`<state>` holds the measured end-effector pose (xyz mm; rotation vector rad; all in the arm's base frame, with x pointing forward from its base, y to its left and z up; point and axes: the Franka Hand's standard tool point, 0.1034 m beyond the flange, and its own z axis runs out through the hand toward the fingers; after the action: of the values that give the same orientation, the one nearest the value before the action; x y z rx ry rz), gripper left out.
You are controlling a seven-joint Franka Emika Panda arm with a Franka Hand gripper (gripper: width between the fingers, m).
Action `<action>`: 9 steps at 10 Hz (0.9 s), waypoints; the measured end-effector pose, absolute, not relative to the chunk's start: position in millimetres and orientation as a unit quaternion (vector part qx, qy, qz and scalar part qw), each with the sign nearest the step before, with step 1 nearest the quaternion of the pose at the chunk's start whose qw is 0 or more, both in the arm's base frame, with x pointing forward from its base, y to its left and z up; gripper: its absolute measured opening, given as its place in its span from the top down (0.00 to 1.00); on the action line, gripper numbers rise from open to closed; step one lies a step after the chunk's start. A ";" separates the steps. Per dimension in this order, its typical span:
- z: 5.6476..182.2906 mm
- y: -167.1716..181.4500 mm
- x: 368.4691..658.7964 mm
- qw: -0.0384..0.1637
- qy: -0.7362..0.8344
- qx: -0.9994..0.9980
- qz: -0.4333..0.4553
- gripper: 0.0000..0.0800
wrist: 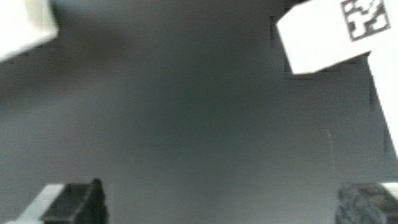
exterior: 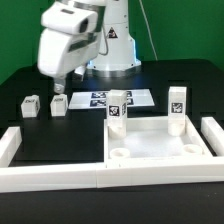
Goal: Assemble square table
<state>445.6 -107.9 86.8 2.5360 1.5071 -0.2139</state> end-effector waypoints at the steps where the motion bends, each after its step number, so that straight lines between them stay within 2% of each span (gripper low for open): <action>1: 85.8 -103.9 445.6 0.091 0.490 0.864 -0.069 0.19; 4: 83.6 -103.7 444.6 0.089 0.411 0.905 -0.060 0.19; 7: 72.8 -142.2 422.0 0.071 0.253 0.963 -0.062 0.19; 9: 68.8 -145.1 418.6 0.064 0.196 0.977 -0.061 0.19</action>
Offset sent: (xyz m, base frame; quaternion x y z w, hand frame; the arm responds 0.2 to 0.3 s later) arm 0.0000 0.0000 0.0000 0.0000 0.0000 0.1296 0.9916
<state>418.6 -145.1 68.8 2.9485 0.5919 -0.1836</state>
